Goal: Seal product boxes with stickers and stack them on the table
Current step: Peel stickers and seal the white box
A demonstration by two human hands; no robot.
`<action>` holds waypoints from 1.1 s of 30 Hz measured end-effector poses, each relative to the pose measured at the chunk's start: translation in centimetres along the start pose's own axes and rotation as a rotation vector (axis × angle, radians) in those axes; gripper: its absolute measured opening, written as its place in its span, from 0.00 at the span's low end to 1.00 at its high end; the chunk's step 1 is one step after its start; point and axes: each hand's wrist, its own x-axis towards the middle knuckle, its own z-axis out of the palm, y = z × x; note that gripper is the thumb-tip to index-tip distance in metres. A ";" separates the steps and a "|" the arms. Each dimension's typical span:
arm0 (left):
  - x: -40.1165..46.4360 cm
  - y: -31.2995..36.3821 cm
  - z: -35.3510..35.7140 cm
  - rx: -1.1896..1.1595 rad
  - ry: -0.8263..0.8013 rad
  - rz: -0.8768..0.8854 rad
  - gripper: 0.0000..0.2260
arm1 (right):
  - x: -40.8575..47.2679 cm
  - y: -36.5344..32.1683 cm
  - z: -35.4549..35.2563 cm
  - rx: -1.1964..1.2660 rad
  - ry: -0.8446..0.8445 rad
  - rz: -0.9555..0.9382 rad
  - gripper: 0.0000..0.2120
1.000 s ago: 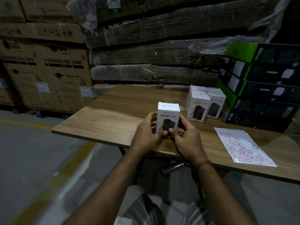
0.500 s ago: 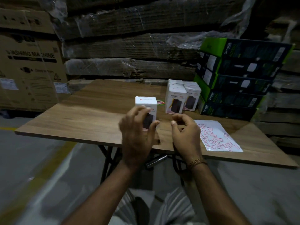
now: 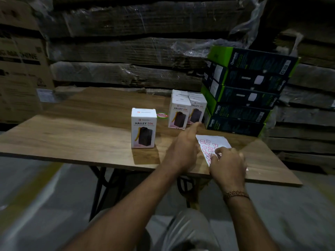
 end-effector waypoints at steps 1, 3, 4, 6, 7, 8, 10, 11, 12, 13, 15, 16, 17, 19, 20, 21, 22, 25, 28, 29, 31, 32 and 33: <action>0.5 -0.2 0.2 0.027 -0.019 -0.034 0.36 | -0.2 -0.1 0.0 -0.002 0.012 -0.004 0.16; 1.4 -0.8 0.8 0.040 -0.054 -0.088 0.34 | -0.7 -0.6 -0.1 -0.003 0.026 -0.018 0.15; 1.8 -1.1 1.0 0.037 -0.078 -0.108 0.33 | -1.0 -0.9 -0.1 0.002 0.021 -0.022 0.15; 2.3 -1.9 1.2 0.059 -0.137 -0.127 0.34 | -1.2 -1.2 -0.1 0.010 0.006 -0.019 0.14; 2.5 -2.2 1.3 0.079 -0.167 -0.126 0.36 | -1.2 -1.3 -0.1 0.005 -0.001 -0.018 0.14; 2.6 -2.5 1.3 0.099 -0.195 -0.123 0.39 | -1.3 -1.4 -0.1 -0.002 -0.007 -0.017 0.14; 2.8 -3.0 1.4 0.129 -0.245 -0.132 0.44 | -1.3 -1.5 -0.1 0.007 -0.013 -0.015 0.15; 2.8 -3.3 1.5 0.137 -0.257 -0.140 0.46 | -1.2 -1.7 -0.2 0.016 -0.014 -0.008 0.16; 2.8 -3.4 1.5 0.149 -0.268 -0.150 0.48 | -1.0 -1.8 -0.4 0.021 -0.013 0.000 0.16; 2.7 -3.4 1.5 0.157 -0.274 -0.160 0.50 | -0.7 -1.9 -0.6 0.018 -0.009 0.004 0.16; 2.6 -3.2 1.4 0.160 -0.266 -0.166 0.52 | 0.2 -2.2 -0.9 0.015 0.002 -0.008 0.17; 2.5 -3.0 1.2 0.156 -0.258 -0.163 0.53 | 0.9 -2.4 -1.1 0.030 -0.001 -0.012 0.18; 2.4 -2.7 1.1 0.152 -0.238 -0.153 0.53 | 1.6 -2.5 -1.2 0.053 -0.012 -0.019 0.19; 2.3 -2.7 1.2 0.153 -0.188 -0.117 0.55 | 3.0 -2.7 -1.3 0.101 -0.054 -0.056 0.19; 2.1 -2.6 1.1 0.146 -0.168 -0.114 0.55 | 3.7 -2.8 -1.2 0.121 -0.079 -0.092 0.18; 2.1 -2.8 1.1 0.136 -0.152 -0.122 0.56 | 4.3 -2.9 -1.1 0.141 -0.105 -0.136 0.17; 2.0 -2.8 1.0 0.124 -0.153 -0.135 0.56 | 4.8 -3.0 -0.9 0.166 -0.135 -0.173 0.15; 1.7 -2.2 0.4 0.101 -0.165 -0.160 0.56 | 5.7 -3.1 -0.3 0.208 -0.244 -0.245 0.13; 1.6 -2.1 0.4 0.094 -0.151 -0.157 0.54 | 6.1 -2.9 0.7 0.159 -0.281 -0.322 0.13; 1.7 -2.3 0.6 0.096 -0.145 -0.157 0.54 | 6.1 -2.8 1.0 0.141 -0.278 -0.339 0.13; 1.8 -2.7 0.9 0.095 -0.140 -0.160 0.54 | 6.2 -2.7 1.3 0.113 -0.265 -0.361 0.14; 1.8 -2.7 0.9 0.093 -0.142 -0.160 0.54 | 6.3 -2.8 1.3 0.101 -0.262 -0.364 0.14; 1.8 -2.8 0.9 0.091 -0.141 -0.163 0.54 | 6.3 -2.9 1.3 0.095 -0.259 -0.364 0.15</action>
